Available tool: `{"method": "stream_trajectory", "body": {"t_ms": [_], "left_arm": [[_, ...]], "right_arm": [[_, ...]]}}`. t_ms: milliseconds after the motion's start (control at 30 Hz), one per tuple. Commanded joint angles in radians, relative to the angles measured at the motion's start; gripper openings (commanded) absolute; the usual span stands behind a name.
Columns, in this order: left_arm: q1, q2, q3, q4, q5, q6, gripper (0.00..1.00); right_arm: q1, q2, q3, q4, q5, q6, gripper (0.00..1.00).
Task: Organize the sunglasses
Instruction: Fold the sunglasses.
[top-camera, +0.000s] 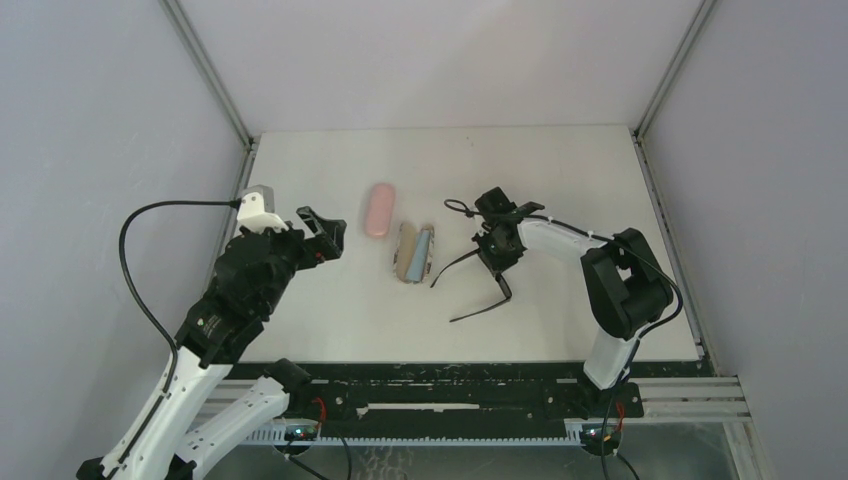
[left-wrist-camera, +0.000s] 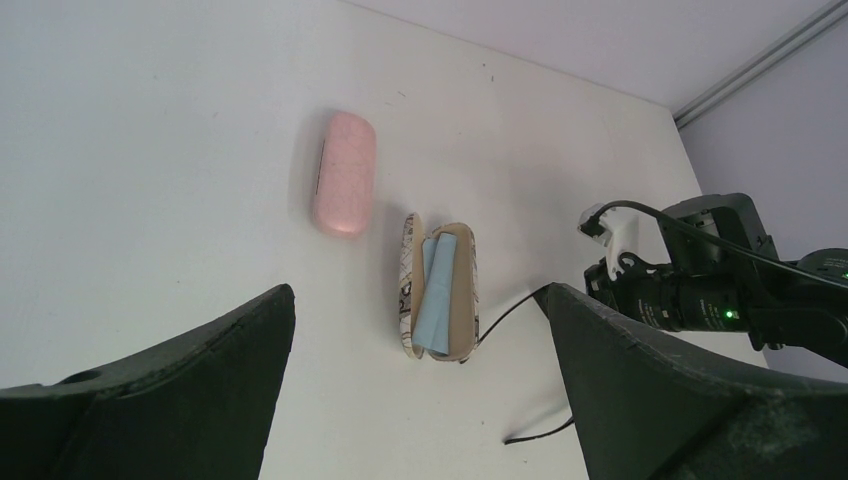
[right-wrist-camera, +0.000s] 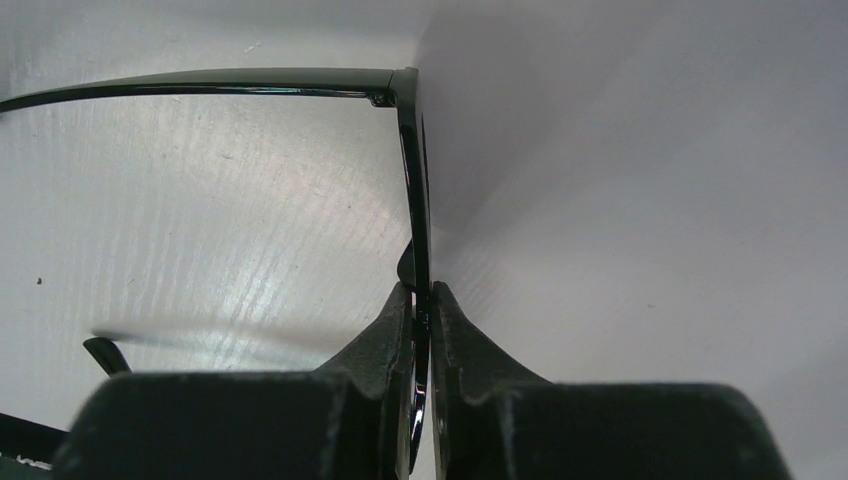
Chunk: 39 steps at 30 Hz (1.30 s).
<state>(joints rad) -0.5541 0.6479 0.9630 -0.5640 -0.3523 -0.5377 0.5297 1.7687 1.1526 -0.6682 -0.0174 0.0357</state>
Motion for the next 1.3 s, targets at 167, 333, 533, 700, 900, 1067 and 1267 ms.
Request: {"method": "stream_trajectory", "body": {"t_ms": [167,333,533,700,900,1067,1267], "left_arm": [[0.005,0.051,0.012,0.013,0.026,0.044,1.00],[0.004,0.159,0.084,0.000,0.066,0.070,1.00],[0.004,0.330,0.180,0.014,0.140,0.093,1.00],[-0.015,0.455,0.220,0.048,0.173,0.104,1.00],[-0.087,0.519,0.191,0.111,0.115,0.124,0.98],[-0.157,0.546,0.186,0.128,0.090,0.139,0.96],[-0.228,0.589,0.178,0.128,0.045,0.140,0.95]], "right_arm": [[-0.005,-0.128,0.027,-0.032,0.053,-0.008,0.00],[0.021,-0.286,0.026,-0.079,0.100,0.009,0.00],[0.112,-0.460,0.025,-0.097,0.141,-0.006,0.00],[0.211,-0.562,0.025,-0.025,0.143,0.003,0.00],[0.262,-0.584,0.033,0.055,0.180,0.049,0.00],[0.270,-0.566,0.051,0.079,0.237,0.083,0.00],[0.268,-0.578,0.053,0.131,0.245,0.140,0.00]]}}
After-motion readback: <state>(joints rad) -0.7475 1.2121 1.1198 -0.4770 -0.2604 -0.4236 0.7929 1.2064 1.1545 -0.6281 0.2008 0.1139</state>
